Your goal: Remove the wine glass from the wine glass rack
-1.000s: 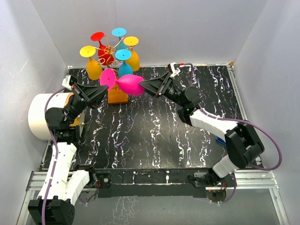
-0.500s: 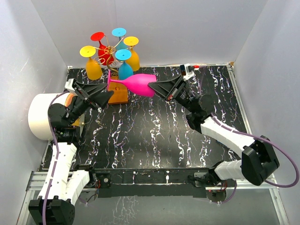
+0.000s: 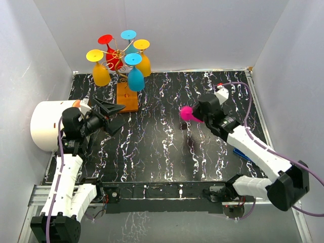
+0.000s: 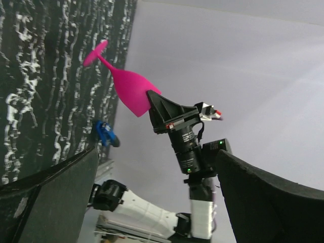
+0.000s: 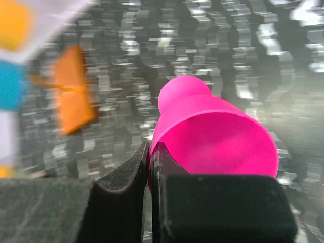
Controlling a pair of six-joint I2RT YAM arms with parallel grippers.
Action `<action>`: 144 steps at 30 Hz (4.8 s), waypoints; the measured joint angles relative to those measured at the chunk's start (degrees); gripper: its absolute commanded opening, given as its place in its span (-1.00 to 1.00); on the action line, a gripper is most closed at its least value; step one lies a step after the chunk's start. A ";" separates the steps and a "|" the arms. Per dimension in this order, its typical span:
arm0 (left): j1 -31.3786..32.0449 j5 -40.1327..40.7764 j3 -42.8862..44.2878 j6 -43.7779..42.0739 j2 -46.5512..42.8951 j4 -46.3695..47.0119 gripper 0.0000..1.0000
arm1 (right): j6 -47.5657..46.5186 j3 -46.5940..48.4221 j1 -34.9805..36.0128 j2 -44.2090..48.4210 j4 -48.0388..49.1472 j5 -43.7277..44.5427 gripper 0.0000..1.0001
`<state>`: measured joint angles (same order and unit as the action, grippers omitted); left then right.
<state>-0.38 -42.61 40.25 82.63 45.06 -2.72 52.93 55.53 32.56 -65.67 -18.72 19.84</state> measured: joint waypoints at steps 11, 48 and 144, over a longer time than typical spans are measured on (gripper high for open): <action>0.00 4.92 16.00 -24.11 3.15 -22.58 0.97 | -11.69 25.62 -4.52 -19.32 -28.92 14.73 -1.00; 0.00 2.97 16.63 -36.15 0.46 -31.23 0.97 | -9.60 56.39 -33.22 -49.24 -42.77 -2.19 -0.39; -13.75 16.94 55.63 -12.28 50.49 -10.54 -0.25 | -38.05 6.45 -11.50 11.80 -2.16 -34.29 0.97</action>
<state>-14.13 -25.67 95.88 70.35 95.55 -13.26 14.87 61.98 21.06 -53.87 -20.88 -14.46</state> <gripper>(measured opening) 0.408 0.983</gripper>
